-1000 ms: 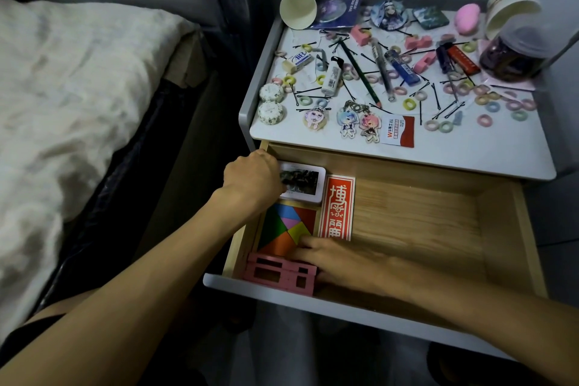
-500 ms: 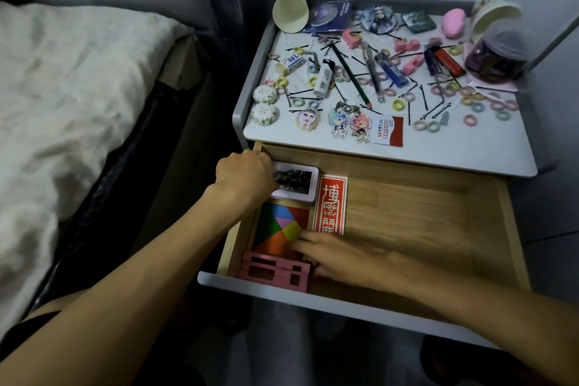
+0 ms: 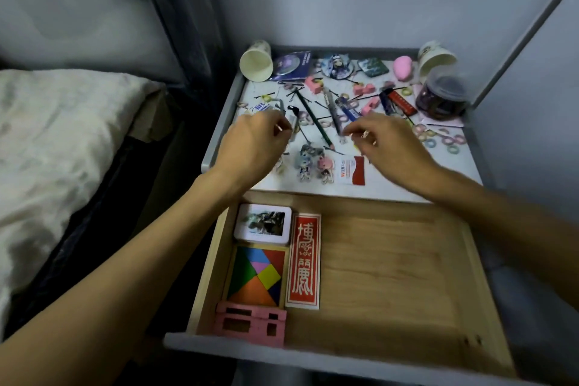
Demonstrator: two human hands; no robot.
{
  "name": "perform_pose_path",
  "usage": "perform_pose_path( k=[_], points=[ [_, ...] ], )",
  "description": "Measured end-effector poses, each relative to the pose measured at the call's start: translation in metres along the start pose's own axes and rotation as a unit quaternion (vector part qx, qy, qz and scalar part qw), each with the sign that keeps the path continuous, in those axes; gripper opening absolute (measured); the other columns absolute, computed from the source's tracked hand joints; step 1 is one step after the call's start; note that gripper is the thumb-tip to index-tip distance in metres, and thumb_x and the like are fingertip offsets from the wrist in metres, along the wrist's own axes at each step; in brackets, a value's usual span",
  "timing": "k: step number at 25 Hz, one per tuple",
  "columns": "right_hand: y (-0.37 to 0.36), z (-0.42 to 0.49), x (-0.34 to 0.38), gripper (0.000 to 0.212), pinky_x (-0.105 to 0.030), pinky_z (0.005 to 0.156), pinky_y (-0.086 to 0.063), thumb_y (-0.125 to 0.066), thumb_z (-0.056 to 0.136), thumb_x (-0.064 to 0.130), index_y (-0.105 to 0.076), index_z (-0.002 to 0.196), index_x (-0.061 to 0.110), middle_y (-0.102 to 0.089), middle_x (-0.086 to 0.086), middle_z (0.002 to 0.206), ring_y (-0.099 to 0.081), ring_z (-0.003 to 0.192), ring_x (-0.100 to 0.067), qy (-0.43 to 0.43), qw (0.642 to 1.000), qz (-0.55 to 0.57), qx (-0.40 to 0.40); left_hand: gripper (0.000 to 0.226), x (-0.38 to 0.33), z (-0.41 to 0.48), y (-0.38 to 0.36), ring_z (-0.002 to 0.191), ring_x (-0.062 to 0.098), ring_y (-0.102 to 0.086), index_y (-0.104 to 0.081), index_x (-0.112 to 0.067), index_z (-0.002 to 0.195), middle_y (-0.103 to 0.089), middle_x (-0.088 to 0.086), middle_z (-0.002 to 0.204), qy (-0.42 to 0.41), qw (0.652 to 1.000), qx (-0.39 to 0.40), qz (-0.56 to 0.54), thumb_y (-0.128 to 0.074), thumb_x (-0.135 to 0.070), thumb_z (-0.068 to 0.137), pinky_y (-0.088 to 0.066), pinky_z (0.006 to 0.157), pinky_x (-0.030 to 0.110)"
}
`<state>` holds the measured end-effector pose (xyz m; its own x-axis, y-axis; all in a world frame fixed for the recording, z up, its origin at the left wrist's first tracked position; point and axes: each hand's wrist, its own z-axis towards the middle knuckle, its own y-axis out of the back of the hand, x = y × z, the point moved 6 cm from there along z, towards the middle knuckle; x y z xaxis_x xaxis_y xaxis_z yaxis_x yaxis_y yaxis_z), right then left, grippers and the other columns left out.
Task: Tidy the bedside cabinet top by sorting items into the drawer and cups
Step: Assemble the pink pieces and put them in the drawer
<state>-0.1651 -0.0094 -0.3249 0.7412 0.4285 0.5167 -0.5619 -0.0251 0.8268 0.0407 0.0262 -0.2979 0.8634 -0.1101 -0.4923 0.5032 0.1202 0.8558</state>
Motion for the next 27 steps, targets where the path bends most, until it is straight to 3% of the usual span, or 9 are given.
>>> perform_pose_path(
  k=[3, 5, 8, 11, 15, 19, 23, 27],
  points=[
    [0.013, 0.052, -0.041, 0.035, -0.039, 0.091, -0.051, -0.058, 0.090, 0.000, -0.067, 0.118, 0.019, -0.059, -0.007, 0.125, -0.060, 0.107, -0.025, -0.026, 0.994, -0.104, -0.013, 0.022, -0.013, 0.051, -0.012, 0.089, 0.020, -0.067, -0.069, -0.016, 0.108, -0.073, 0.003, 0.102, -0.032, 0.999, 0.000, -0.012, -0.055, -0.010, 0.092, -0.053, 0.081, 0.036],
    [0.009, 0.074, -0.059, 0.033, -0.046, 0.087, -0.052, -0.060, 0.089, 0.002, -0.067, 0.116, 0.019, -0.058, -0.006, 0.124, -0.061, 0.105, -0.024, -0.026, 0.991, -0.130, 0.013, 0.033, -0.012, 0.095, -0.026, 0.096, 0.023, -0.067, -0.070, -0.017, 0.112, -0.072, 0.005, 0.108, -0.038, 0.999, 0.000, 0.006, -0.054, -0.002, 0.087, -0.052, 0.085, 0.035],
    [0.000, 0.092, -0.073, 0.019, -0.042, 0.078, -0.054, -0.067, 0.087, 0.007, -0.070, 0.102, 0.019, -0.065, -0.004, 0.113, -0.063, 0.095, -0.022, -0.006, 0.984, -0.170, 0.045, 0.040, -0.010, 0.157, -0.049, 0.106, 0.031, -0.064, -0.068, -0.021, 0.117, -0.068, 0.011, 0.117, -0.064, 0.993, 0.029, 0.091, -0.054, -0.001, 0.086, -0.052, 0.089, 0.040],
    [0.002, 0.099, -0.080, 0.006, -0.031, 0.066, -0.048, -0.067, 0.089, 0.016, -0.065, 0.094, 0.018, -0.067, -0.002, 0.097, -0.061, 0.082, -0.019, 0.002, 0.985, -0.169, 0.040, 0.032, -0.008, 0.191, -0.070, 0.110, 0.035, -0.060, -0.065, -0.020, 0.123, -0.064, 0.016, 0.122, -0.080, 0.979, 0.076, 0.172, -0.058, -0.014, 0.092, -0.052, 0.091, 0.043],
    [0.020, 0.115, -0.083, 0.012, -0.020, 0.052, -0.032, -0.055, 0.098, 0.025, -0.057, 0.103, 0.014, -0.056, 0.002, 0.094, -0.053, 0.077, -0.015, -0.011, 0.988, -0.148, -0.051, 0.021, -0.001, 0.209, -0.087, 0.104, 0.031, -0.059, -0.070, -0.017, 0.109, -0.068, 0.012, 0.108, -0.112, 0.972, 0.060, 0.198, -0.063, -0.016, 0.089, -0.053, 0.084, 0.045],
    [0.012, 0.139, -0.091, 0.010, -0.030, 0.059, -0.037, -0.053, 0.097, 0.014, -0.049, 0.106, 0.011, -0.063, -0.009, 0.100, -0.053, 0.076, -0.022, -0.001, 0.978, -0.206, -0.041, 0.015, -0.003, 0.212, -0.089, 0.106, 0.032, -0.055, -0.071, -0.011, 0.099, -0.067, 0.010, 0.107, -0.161, 0.962, 0.014, 0.220, -0.066, -0.021, 0.090, -0.049, 0.081, 0.041],
    [-0.002, 0.140, -0.098, 0.024, -0.031, 0.059, -0.043, -0.060, 0.092, 0.004, -0.049, 0.112, 0.012, -0.063, -0.011, 0.105, -0.059, 0.083, -0.025, -0.011, 0.976, -0.218, -0.015, 0.015, -0.001, 0.207, -0.085, 0.105, 0.031, -0.055, -0.070, -0.010, 0.098, -0.067, 0.008, 0.107, -0.181, 0.958, -0.014, 0.220, -0.065, -0.023, 0.091, -0.043, 0.083, 0.038],
    [-0.002, 0.138, -0.099, 0.021, -0.030, 0.063, -0.043, -0.061, 0.092, 0.003, -0.053, 0.109, 0.010, -0.063, -0.012, 0.109, -0.060, 0.087, -0.026, -0.011, 0.979, -0.199, -0.036, 0.014, -0.001, 0.192, -0.064, 0.089, 0.026, -0.062, -0.066, -0.012, 0.095, -0.069, 0.006, 0.097, -0.117, 0.987, -0.057, 0.094, -0.064, -0.026, 0.093, -0.049, 0.072, 0.035]
  ],
)
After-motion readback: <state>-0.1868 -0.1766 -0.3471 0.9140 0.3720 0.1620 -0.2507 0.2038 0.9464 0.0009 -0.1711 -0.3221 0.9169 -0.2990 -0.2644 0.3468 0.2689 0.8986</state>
